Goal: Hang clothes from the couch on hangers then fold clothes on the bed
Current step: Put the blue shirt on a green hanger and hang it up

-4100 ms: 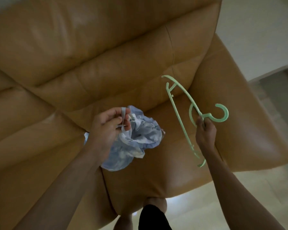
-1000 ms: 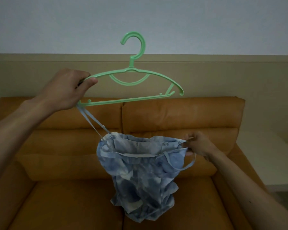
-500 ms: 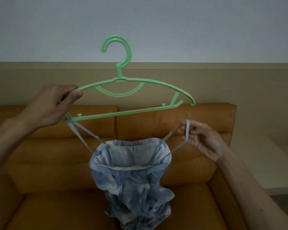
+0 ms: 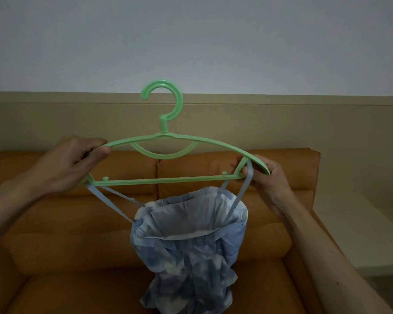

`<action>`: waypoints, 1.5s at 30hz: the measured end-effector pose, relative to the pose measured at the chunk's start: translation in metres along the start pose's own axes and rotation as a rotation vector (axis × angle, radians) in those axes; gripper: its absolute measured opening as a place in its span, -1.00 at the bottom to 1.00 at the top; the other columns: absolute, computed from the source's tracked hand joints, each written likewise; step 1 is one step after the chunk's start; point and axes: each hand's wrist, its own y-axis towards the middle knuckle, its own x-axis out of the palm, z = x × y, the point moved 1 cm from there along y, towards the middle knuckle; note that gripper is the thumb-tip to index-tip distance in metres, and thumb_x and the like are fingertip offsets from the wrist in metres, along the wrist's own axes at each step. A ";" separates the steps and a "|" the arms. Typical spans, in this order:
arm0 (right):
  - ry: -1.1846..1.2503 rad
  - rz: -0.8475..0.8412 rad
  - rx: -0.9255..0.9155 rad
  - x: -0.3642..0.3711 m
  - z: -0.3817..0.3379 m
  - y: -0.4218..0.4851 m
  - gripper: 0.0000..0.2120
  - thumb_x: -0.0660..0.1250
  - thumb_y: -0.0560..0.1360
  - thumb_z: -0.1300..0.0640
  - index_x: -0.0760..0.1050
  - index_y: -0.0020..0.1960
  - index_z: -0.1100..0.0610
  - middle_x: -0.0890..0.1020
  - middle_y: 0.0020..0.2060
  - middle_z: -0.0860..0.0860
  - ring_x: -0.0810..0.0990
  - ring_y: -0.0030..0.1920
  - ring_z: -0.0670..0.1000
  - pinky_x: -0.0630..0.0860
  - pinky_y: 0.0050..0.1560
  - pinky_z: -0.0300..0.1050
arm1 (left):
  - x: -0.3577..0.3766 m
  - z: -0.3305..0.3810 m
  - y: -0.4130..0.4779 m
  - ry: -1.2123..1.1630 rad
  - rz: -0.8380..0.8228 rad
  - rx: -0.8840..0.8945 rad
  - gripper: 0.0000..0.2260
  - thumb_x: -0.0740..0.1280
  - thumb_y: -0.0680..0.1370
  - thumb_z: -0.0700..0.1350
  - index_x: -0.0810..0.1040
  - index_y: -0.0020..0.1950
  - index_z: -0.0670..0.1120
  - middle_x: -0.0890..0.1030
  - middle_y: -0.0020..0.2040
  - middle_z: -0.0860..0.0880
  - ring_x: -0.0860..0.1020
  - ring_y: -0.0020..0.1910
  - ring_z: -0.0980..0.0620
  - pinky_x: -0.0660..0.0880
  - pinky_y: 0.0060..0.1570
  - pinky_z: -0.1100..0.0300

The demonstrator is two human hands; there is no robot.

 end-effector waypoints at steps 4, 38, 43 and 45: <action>-0.397 -0.084 0.009 -0.007 -0.016 0.006 -0.83 0.52 0.38 0.41 0.61 -0.07 0.27 0.68 -0.18 0.14 0.64 -0.13 0.06 0.57 -0.03 0.01 | 0.002 0.001 0.000 -0.004 0.008 -0.003 -0.49 0.09 0.66 0.20 0.31 -0.32 -0.14 0.34 -0.44 0.00 0.27 -0.55 0.18 0.18 -0.49 0.29; -0.125 0.420 0.286 0.018 -0.104 -0.210 -0.70 0.17 0.62 -0.04 0.37 0.01 0.22 0.64 0.15 0.34 0.66 0.09 0.29 0.65 0.04 0.16 | 0.170 0.118 0.013 -0.648 -0.055 -0.173 -0.64 0.26 0.54 0.20 0.48 0.23 0.03 0.51 0.24 0.05 0.45 0.26 0.13 0.36 0.23 0.22; -0.268 0.740 0.184 0.013 -0.159 -0.286 -0.70 0.15 0.61 -0.04 0.39 -0.09 0.20 0.69 -0.01 0.32 0.68 -0.02 0.28 0.67 -0.07 0.13 | 0.190 0.220 0.010 -0.845 -0.339 -0.145 -0.69 0.22 0.67 0.12 0.45 0.36 0.03 0.51 0.24 0.15 0.46 0.21 0.24 0.40 0.13 0.32; -0.327 0.862 0.170 0.012 -0.182 -0.321 -0.70 0.18 0.59 -0.06 0.40 -0.07 0.20 0.71 -0.05 0.28 0.67 0.02 0.31 0.68 -0.03 0.18 | 0.189 0.263 0.006 -0.979 -0.430 -0.150 -0.73 0.20 0.67 0.13 0.49 0.29 0.05 0.53 0.20 0.17 0.47 0.23 0.24 0.40 0.16 0.32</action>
